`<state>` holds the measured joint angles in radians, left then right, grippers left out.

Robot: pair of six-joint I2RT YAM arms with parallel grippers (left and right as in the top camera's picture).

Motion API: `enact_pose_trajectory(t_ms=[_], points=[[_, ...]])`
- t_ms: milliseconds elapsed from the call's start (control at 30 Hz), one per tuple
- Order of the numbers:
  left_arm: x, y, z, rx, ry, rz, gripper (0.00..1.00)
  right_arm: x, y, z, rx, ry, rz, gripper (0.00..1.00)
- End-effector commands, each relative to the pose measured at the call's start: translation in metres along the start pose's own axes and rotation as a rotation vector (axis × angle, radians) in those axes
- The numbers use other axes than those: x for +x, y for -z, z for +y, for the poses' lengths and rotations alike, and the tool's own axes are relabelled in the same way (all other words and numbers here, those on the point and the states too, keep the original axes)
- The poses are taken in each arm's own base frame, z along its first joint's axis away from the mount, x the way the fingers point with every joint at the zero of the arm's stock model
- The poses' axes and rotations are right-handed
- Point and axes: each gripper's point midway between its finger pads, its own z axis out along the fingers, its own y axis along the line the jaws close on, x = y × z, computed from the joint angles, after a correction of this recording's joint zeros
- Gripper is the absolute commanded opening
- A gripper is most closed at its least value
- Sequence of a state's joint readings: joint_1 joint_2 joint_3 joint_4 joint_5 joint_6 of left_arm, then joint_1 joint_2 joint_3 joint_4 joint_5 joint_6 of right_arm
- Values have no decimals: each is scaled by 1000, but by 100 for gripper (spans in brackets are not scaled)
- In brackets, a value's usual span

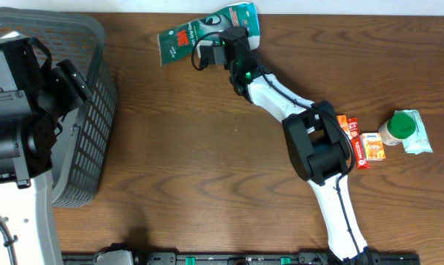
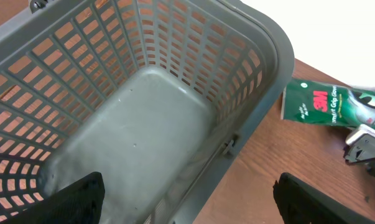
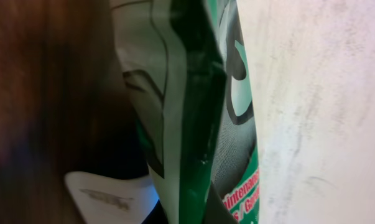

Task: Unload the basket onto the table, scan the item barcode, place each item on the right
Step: 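Hold the wipes pack's barcode side against the scanner window, then carry the wipes pack right toward the Kleenex packs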

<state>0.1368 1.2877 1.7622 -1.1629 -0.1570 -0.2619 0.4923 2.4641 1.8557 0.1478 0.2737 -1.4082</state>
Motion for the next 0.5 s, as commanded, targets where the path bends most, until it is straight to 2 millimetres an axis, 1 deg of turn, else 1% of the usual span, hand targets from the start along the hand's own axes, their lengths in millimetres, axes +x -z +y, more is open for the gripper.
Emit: enact_pose_trajectory(t_ms=[0,67,100,167,233,267,300,333,367,467], points=[[-3,2,3,-9,6,-10,88,-7,-1,-1,-4,-120,-17,1],[-3,2,3,-9,6,-10,88,-7,-1,-3,0,-177,-26,1],[-3,2,3,-9,6,-10,88,-6,0,-9,16,-238,-31,1],[-3,2,3,-9,6,-10,88,-5,2,-28,64,-408,-57,1],[-3,2,3,-9,6,-10,88,-5,11,-52,96,-553,-110,1],[-3,2,3,-9,6,-10,88,-7,19,-68,107,-613,-151,1],[-3,2,3,-9,6,-10,88,-9,24,-78,112,-647,-176,1],[-3,2,3,-9,6,-10,88,-9,33,-93,126,-695,-203,1],[-3,2,3,-9,6,-10,88,-8,44,-112,146,-751,-223,1],[-3,2,3,-9,6,-10,88,-3,78,-149,155,-865,-240,1]])
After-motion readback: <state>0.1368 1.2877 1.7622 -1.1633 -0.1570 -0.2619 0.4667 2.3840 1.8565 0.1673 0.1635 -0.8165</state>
